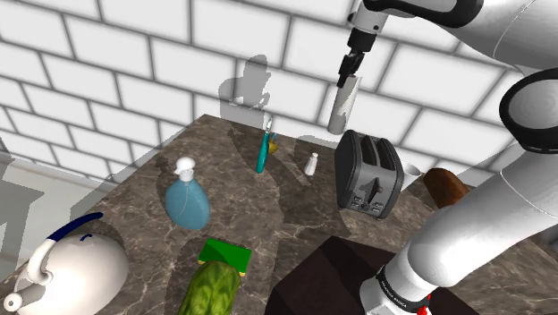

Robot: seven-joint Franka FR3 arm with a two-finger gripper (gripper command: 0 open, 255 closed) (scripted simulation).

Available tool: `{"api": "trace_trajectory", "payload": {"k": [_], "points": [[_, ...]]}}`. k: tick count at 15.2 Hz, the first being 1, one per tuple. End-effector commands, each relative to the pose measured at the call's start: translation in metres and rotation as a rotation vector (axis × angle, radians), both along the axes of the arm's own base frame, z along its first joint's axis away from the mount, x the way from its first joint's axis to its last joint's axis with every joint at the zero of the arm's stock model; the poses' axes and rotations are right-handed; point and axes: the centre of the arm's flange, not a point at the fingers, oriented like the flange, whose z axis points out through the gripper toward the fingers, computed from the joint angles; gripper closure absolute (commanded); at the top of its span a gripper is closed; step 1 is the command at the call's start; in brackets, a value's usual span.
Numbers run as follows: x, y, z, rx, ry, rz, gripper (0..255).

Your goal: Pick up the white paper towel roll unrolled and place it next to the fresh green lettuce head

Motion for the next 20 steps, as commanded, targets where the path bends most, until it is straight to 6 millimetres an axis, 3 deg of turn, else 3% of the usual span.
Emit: {"api": "trace_trajectory", "payload": {"k": [1, 20], "points": [[-0.007, 0.02, 0.001, 0.0, 0.0, 0.0, 255], [-0.081, 0.258, -0.027, 0.0, 0.0, 0.0, 255]]}}
